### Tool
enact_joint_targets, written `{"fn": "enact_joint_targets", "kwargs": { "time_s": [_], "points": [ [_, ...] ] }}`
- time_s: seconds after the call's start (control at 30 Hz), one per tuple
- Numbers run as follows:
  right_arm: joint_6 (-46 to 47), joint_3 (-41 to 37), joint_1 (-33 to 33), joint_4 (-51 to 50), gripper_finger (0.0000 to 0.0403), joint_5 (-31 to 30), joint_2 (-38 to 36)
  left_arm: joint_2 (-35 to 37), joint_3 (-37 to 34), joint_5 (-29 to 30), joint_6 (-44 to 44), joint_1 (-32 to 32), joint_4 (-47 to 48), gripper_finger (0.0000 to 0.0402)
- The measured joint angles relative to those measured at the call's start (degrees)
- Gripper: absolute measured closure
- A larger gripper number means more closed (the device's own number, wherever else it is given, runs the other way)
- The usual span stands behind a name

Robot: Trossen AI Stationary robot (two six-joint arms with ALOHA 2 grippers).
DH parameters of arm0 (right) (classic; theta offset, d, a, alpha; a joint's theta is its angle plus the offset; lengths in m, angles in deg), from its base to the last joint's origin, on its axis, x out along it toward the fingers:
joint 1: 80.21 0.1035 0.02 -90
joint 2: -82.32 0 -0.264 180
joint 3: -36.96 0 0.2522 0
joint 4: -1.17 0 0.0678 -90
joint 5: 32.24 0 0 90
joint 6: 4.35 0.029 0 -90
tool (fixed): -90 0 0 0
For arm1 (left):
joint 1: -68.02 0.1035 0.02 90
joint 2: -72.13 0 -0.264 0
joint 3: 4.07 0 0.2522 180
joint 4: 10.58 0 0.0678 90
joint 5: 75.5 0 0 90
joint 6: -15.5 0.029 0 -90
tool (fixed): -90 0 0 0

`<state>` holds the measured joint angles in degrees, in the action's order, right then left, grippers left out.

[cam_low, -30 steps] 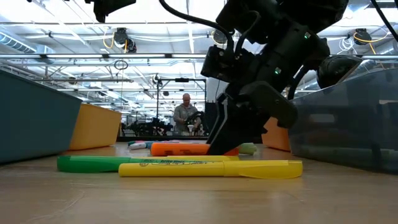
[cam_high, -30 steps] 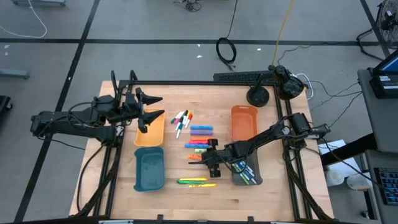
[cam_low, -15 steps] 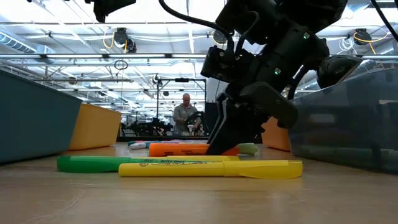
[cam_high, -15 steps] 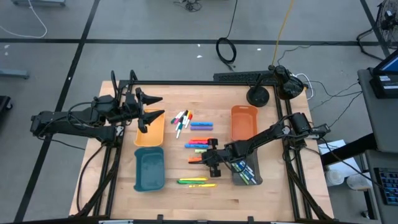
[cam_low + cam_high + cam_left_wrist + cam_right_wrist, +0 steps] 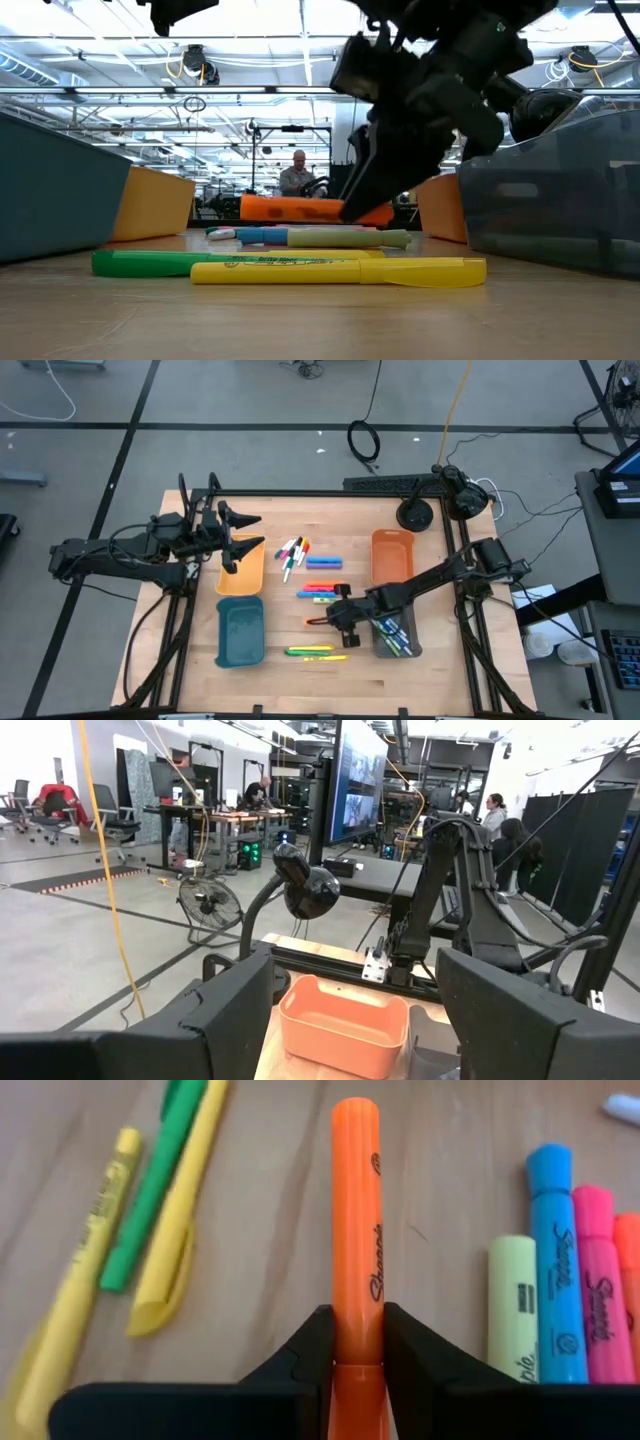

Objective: Pick & Place Markers
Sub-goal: Put the bottom orange highlighter into the orange bin

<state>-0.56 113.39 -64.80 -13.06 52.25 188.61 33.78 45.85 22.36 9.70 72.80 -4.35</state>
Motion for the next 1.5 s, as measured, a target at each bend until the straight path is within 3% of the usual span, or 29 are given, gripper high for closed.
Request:
{"fn": "enact_joint_targets", "kwargs": {
  "time_s": [0.63,1.03,1.3,1.5],
  "points": [
    [4.6,-2.4,1.7,-6.2,0.0348,-1.1,-12.3,0.0,0.0,0.0,0.0,0.0,0.0,0.0119],
    [11.7,-16.7,1.7,-6.6,0.0349,-17.9,-33.6,0.0,0.0,0.0,0.0,0.0,0.0,0.0119],
    [18.5,-25.9,0.8,-6.6,0.0348,-33.1,-45.9,0.0,0.0,0.0,0.0,0.0,0.0,0.0119],
    [23.8,-27.8,-2.6,-11.8,0.0345,-35.0,-48.5,0.0,0.0,0.0,0.0,0.0,0.0,0.0119]
  ]
}}
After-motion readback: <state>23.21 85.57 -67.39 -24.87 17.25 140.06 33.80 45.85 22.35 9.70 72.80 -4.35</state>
